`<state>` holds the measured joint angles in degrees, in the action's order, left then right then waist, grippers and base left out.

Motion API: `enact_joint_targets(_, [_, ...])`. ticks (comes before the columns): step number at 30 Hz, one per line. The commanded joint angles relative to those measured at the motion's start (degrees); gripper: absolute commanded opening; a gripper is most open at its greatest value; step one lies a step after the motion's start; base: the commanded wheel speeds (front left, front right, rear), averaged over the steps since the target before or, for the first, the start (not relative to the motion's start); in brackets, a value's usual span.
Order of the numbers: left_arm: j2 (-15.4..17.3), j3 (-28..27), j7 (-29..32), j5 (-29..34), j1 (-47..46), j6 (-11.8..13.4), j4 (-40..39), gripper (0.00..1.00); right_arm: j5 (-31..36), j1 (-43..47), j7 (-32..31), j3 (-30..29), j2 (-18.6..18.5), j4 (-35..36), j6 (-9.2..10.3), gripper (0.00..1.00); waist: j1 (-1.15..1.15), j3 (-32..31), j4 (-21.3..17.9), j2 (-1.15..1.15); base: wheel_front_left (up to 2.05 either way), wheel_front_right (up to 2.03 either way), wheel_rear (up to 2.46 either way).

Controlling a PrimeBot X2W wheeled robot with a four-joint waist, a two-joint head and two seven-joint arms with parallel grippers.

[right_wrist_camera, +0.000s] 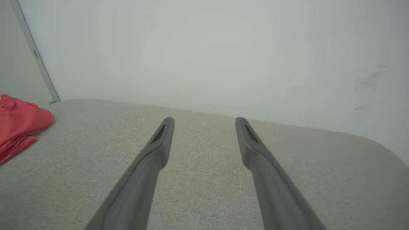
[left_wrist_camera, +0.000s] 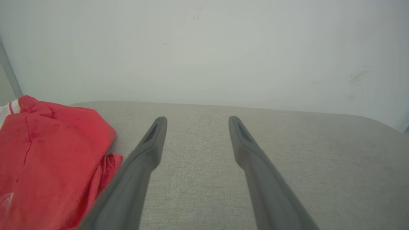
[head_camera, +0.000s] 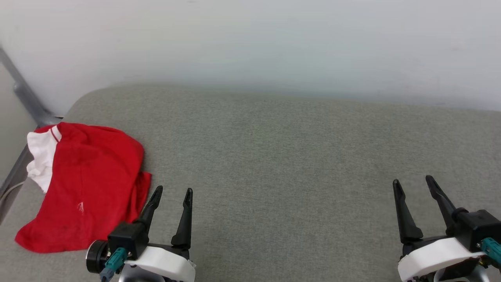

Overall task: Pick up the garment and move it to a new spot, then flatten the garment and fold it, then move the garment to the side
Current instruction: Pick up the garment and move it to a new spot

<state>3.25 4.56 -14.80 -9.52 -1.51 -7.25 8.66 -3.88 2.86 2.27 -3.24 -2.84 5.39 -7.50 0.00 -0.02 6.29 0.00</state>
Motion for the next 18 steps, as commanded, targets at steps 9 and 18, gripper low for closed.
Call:
enact_joint_targets(9, [-0.08,-2.0,-0.42,-0.58,-1.24,-0.25,-0.29,1.0,-0.08,-0.03,0.76,1.05,-0.06,-0.55,0.02,1.0,0.0,-0.43,11.21,0.0,0.0,0.0,0.0])
enact_joint_targets(18, [0.47,-4.02,-0.41,-0.12,-0.67,-0.28,-0.37,1.0,-0.39,-0.57,1.61,2.2,-0.06,-1.78,0.03,1.0,0.0,-0.65,18.1,0.0,0.0,0.0,0.0])
